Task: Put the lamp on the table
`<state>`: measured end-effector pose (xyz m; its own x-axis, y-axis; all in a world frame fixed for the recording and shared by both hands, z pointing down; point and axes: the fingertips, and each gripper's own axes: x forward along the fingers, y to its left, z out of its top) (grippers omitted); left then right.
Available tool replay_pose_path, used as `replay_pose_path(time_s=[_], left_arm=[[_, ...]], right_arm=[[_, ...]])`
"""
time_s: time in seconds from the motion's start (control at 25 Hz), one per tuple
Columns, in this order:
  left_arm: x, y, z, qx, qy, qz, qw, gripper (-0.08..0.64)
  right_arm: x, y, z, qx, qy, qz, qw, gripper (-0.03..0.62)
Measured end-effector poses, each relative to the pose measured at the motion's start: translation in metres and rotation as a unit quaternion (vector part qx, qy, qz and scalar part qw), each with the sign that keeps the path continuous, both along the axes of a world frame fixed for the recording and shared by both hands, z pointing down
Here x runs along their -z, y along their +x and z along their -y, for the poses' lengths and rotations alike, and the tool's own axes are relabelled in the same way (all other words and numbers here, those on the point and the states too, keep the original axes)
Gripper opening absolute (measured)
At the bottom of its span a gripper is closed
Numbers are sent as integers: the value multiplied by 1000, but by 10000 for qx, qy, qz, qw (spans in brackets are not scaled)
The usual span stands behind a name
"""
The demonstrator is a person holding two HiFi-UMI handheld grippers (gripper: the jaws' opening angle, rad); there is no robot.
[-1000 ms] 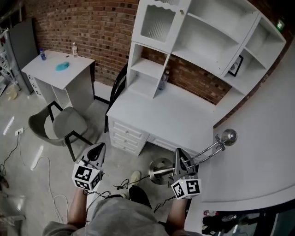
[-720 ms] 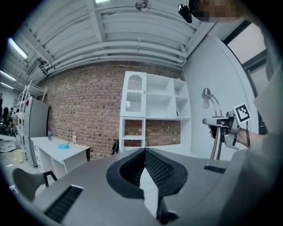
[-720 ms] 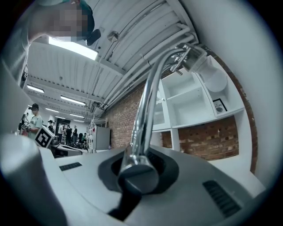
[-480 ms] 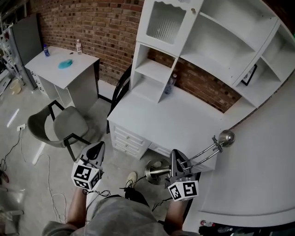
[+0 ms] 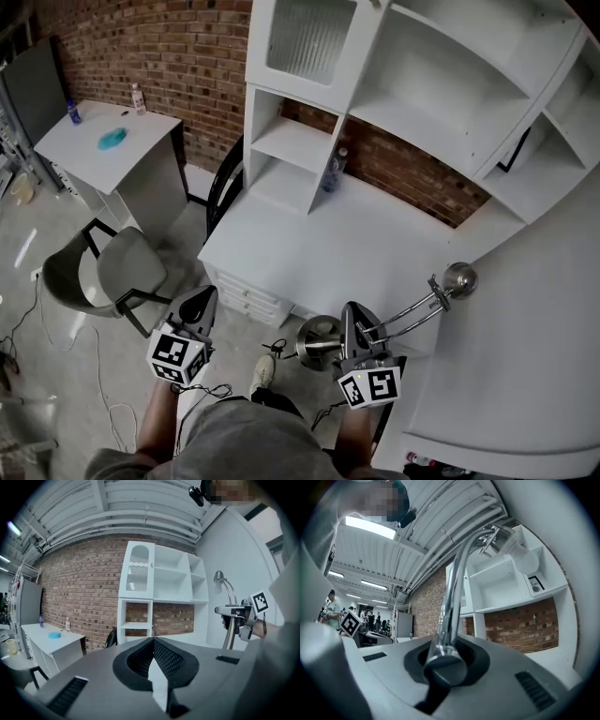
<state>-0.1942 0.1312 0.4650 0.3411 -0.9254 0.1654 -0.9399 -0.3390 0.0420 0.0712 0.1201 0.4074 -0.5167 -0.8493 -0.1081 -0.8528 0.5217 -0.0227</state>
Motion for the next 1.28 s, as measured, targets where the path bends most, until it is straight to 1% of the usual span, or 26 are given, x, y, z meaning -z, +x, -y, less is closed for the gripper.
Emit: replay_pose_path(time_s=[0.28,0.6,0.68,0.8,1.04,1.2,1.28], left_arm=[[-4,32,57,-305,-20,46,9995,2],[1,40,116,-434,86,17,9990,2],[1,41,128,-426,58,1,9991,2],[1,52,145,-523,-24,-47,9986,2],[-7,78,177,-859,-59,-21,9963,2],[-8,96,202,-1066,17,110,9942,2],[-10,102,216,-1165,15,103,9931,2]], right_arm=[[-9,26,49,-249,25,-34,9997,18],[-6,43,102,-461,24,-78,9989,18],[-5,48,113,-503,-8,-66,9987,18],[-6,55,129,-533,-79,-41,9985,18],[-11,59,152,-636,-60,-203,9978,18],[-14,64,167,-741,-87,-211,9970,18],[-14,68,176,-811,-83,-188,9965,18]])
